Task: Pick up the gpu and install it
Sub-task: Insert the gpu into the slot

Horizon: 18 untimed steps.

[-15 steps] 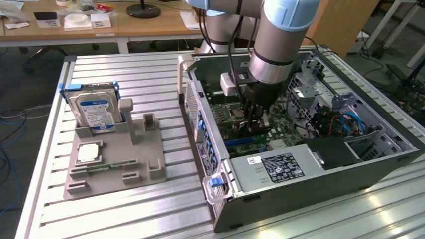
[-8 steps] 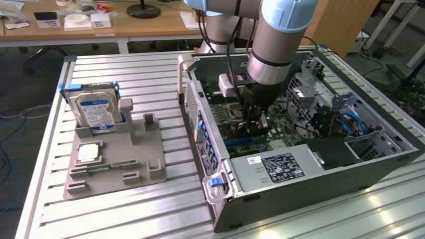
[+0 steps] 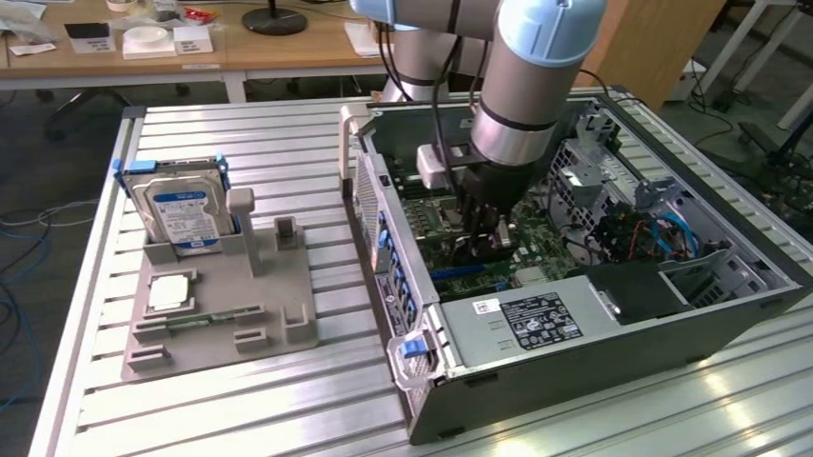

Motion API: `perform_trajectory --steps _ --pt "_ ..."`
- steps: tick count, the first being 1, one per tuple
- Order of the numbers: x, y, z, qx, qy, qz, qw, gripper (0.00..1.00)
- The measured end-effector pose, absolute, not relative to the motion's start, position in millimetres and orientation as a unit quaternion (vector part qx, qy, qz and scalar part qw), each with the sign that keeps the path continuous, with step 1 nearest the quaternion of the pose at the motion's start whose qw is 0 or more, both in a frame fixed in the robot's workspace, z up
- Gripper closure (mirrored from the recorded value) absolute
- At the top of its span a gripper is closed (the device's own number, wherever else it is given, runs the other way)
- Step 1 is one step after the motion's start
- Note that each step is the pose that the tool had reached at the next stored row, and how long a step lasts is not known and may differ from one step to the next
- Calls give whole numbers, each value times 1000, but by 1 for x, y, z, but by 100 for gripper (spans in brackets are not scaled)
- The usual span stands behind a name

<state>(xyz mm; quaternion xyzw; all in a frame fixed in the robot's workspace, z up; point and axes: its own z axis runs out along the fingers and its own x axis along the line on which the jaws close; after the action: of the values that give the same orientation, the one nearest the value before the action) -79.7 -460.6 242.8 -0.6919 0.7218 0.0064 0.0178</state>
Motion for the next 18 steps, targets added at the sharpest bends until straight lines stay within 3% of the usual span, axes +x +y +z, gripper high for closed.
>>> perform_trajectory --steps 18 --pt "-81 -461 246 -692 722 6 18 72"
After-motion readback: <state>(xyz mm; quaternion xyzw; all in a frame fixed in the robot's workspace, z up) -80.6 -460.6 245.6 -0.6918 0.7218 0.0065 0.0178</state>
